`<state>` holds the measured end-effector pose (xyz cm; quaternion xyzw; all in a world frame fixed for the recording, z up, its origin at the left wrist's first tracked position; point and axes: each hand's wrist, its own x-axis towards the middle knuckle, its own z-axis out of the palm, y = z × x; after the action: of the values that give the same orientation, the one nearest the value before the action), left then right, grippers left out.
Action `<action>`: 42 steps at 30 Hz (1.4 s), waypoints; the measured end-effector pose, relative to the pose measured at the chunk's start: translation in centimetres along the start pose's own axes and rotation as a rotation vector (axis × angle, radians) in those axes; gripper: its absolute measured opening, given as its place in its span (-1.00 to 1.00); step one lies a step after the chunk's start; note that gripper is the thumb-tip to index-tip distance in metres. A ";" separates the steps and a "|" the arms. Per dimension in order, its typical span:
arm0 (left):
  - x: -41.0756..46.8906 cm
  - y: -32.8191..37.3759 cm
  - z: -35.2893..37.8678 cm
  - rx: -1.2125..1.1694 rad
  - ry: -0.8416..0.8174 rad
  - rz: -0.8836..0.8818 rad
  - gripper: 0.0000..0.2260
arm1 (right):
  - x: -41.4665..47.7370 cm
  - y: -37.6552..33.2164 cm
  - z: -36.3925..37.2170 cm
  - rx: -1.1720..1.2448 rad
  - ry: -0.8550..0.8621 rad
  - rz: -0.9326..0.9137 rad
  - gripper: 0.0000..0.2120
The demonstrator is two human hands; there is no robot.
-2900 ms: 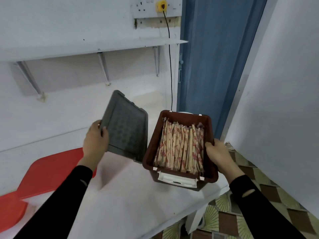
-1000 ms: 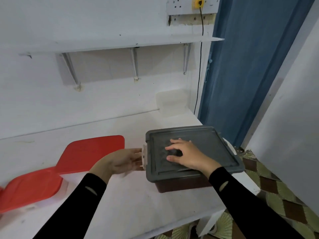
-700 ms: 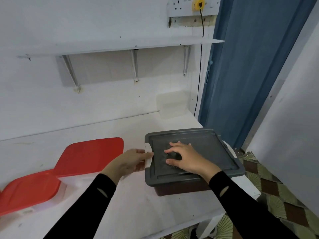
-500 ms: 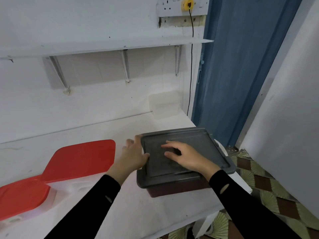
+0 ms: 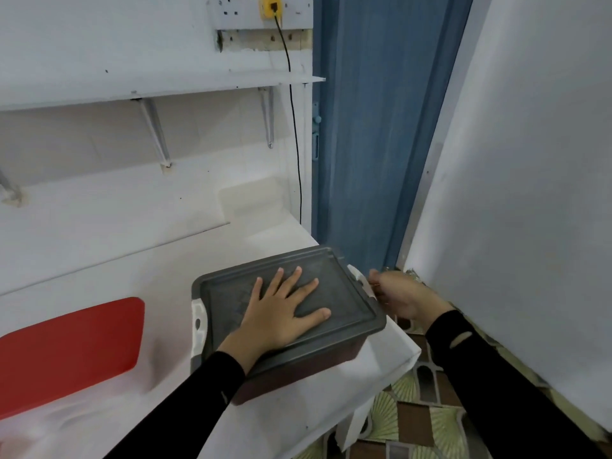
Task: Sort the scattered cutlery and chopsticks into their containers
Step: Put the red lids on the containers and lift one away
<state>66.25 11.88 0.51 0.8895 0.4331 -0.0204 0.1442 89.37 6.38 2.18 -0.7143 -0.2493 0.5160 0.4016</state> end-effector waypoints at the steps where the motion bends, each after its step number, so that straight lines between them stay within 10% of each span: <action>1: 0.0 0.0 0.0 0.007 -0.001 0.001 -0.32 | 0.4 -0.1 -0.5 0.067 -0.037 0.048 -0.75; 11: 0.1 0.0 0.3 -0.007 0.024 0.006 -0.25 | 1.5 -2.0 -1.7 -0.098 -0.326 0.282 -0.66; 19: 1.1 -1.0 -1.1 0.074 0.125 0.032 -0.43 | 0.4 -2.0 0.7 -0.436 0.028 -0.007 -0.56; 27: 3.8 -6.8 -3.6 0.047 0.232 -0.318 -0.75 | -1.9 3.6 -0.9 -0.308 -0.084 0.045 -0.19; 33: -0.5 -8.0 -4.3 -0.037 0.139 -0.483 -0.67 | -4.1 4.5 2.7 -0.289 -0.414 -0.007 -0.35; 42: -15.9 -10.6 -8.0 -1.016 0.188 -0.512 -0.63 | -8.5 -0.5 9.6 -0.095 -0.377 -0.266 -0.63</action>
<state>47.39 8.05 8.23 0.5734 0.6010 0.2350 0.5048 77.48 3.20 5.77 -0.5843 -0.4357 0.5707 0.3782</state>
